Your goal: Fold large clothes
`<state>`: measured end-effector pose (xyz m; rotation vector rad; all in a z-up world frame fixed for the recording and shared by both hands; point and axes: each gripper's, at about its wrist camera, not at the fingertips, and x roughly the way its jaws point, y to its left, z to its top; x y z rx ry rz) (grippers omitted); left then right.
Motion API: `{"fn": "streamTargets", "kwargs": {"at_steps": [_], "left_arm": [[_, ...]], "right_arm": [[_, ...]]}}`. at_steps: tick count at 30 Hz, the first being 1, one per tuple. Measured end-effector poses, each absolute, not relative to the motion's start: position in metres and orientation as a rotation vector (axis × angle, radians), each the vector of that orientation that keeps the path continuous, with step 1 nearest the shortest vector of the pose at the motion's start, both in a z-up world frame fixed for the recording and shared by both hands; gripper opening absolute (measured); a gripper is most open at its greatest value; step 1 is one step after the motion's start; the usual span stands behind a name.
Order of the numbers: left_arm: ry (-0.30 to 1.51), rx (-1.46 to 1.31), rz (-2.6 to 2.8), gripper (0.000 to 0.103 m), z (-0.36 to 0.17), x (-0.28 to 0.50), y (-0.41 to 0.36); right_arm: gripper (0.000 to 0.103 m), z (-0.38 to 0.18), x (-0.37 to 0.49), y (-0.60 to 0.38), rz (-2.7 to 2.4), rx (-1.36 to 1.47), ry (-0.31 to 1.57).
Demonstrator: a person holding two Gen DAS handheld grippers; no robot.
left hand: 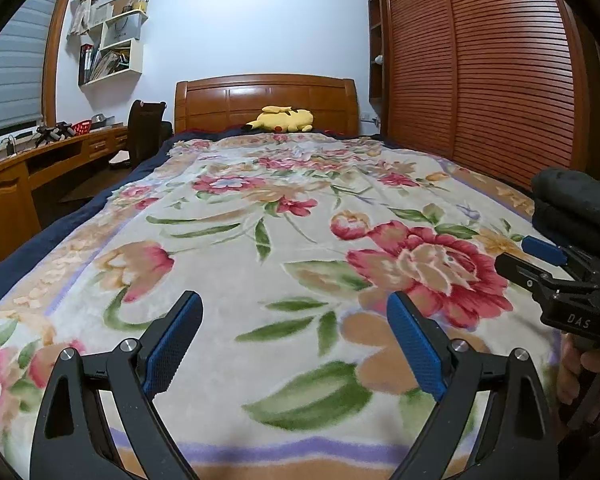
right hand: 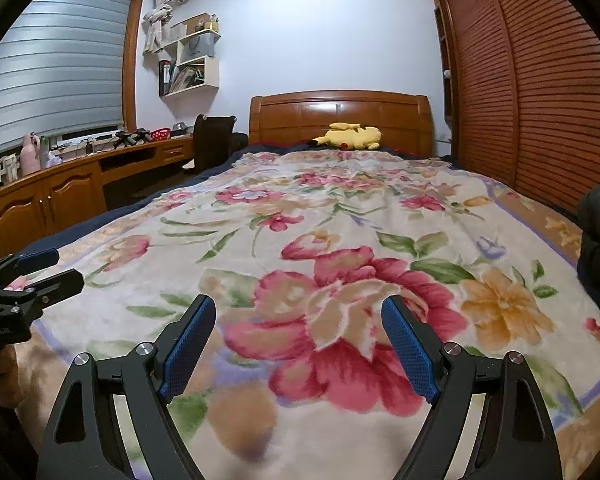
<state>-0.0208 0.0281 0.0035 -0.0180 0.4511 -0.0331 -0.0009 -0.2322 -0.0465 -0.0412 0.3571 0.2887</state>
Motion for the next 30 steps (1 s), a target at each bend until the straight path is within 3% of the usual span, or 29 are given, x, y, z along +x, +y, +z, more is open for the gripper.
{"fn": "streamTargets", "kwargs": {"at_steps": [30], "left_arm": [[0.449,-0.024,-0.014,0.094,0.0005,-0.0228,0.0345]], "right_arm": [[0.086,-0.0505,0.0027,-0.2288,0.28,-0.032,0.34]]}}
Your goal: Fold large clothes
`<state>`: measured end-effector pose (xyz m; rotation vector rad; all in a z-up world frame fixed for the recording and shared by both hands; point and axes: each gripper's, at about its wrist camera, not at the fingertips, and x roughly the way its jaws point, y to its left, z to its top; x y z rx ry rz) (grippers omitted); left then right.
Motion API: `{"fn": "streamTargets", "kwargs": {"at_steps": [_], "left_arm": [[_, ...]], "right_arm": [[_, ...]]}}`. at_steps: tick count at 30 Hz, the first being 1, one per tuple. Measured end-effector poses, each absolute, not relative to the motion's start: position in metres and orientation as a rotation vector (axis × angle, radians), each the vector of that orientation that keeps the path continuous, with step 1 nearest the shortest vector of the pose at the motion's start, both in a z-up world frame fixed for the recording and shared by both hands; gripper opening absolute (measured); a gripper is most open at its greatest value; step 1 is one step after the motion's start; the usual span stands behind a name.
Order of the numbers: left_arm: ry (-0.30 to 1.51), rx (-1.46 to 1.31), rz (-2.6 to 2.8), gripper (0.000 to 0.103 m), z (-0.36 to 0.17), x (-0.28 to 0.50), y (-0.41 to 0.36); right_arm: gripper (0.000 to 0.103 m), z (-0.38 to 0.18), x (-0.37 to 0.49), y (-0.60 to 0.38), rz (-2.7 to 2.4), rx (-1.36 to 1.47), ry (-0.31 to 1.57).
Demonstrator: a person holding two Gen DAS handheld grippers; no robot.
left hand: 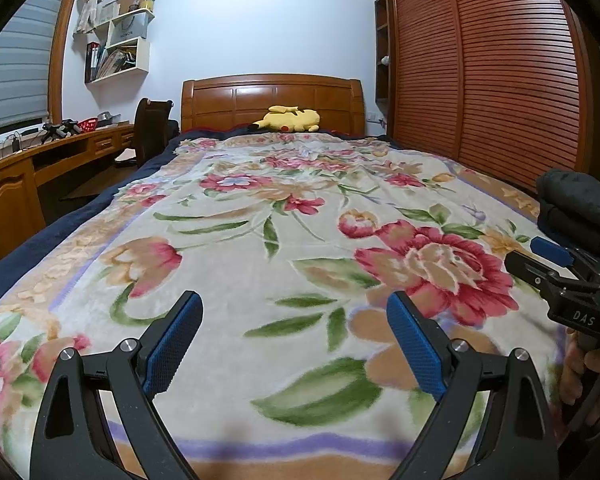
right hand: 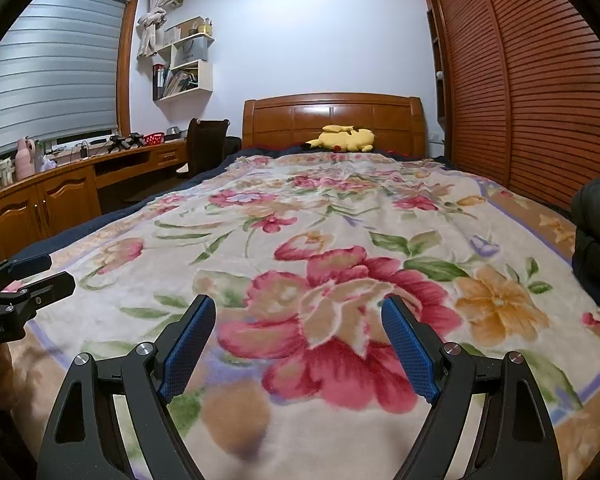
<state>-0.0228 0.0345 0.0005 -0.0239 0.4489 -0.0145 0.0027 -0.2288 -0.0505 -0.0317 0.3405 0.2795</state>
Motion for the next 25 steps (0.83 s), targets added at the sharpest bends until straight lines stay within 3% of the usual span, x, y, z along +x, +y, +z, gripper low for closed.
{"fn": "streamTargets", "kwargs": {"at_steps": [25], "left_arm": [[0.433,-0.015,0.0,0.094,-0.0004,-0.0256,0.0377]], "right_arm": [[0.086,-0.0511,0.0028,-0.2313,0.288,-0.034,0.338]]}}
